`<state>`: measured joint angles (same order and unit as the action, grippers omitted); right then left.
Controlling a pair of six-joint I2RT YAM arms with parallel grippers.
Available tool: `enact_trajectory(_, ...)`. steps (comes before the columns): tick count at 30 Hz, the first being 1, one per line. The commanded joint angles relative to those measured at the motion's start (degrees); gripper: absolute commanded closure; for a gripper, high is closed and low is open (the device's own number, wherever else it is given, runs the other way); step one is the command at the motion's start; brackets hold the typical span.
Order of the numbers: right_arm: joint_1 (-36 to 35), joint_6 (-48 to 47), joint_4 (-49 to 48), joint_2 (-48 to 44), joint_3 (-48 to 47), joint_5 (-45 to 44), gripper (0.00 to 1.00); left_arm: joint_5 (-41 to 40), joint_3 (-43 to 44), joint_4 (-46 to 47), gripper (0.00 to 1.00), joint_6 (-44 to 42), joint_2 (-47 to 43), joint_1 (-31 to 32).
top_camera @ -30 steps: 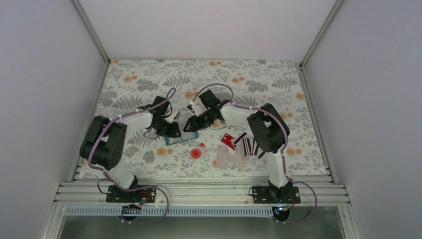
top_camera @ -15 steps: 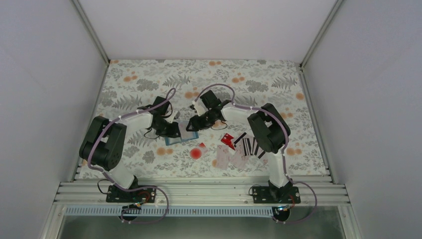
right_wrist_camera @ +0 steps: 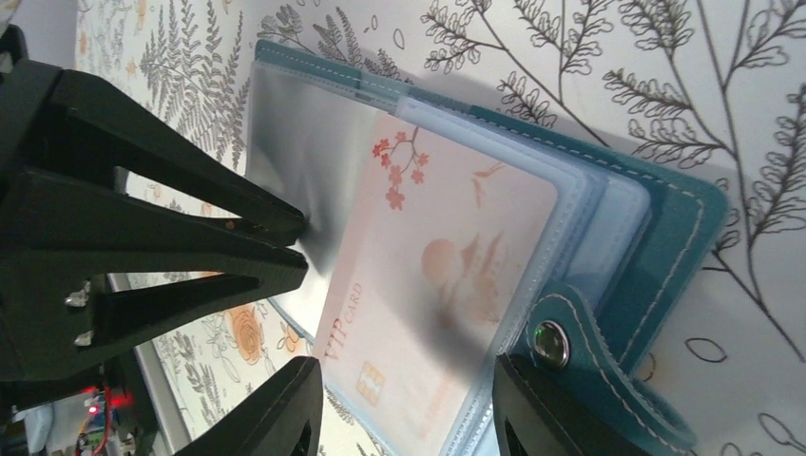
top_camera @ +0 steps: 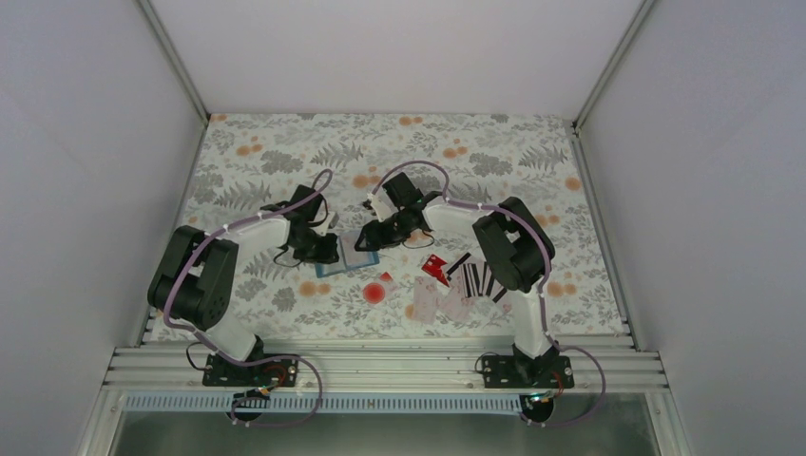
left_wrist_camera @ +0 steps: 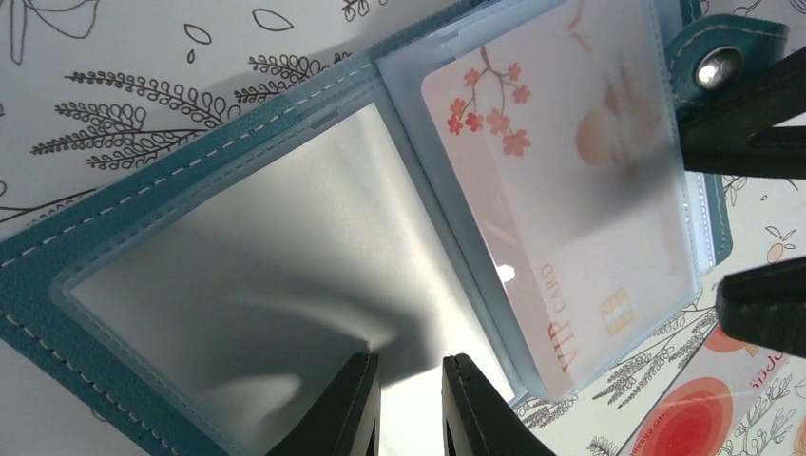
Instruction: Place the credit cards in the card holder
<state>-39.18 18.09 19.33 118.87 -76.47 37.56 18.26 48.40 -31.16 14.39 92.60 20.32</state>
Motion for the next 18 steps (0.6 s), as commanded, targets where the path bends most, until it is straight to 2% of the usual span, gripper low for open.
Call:
enact_trajectory(1,0.3,0.9,-0.6,0.0,-0.4,3.5,0.54,-0.8,-2.0,-0.9,0.81,0.4,2.0,-0.2)
enact_trajectory(15,0.5,2.5,-4.5,1.7,0.3,10.6,0.53,2.4,-3.0,0.4,0.81,-0.9,5.1,-0.1)
enact_trajectory(18,0.6,2.2,-3.1,2.0,-0.2,8.6,0.54,2.5,-2.9,0.3,0.81,-1.2,5.5,-0.2)
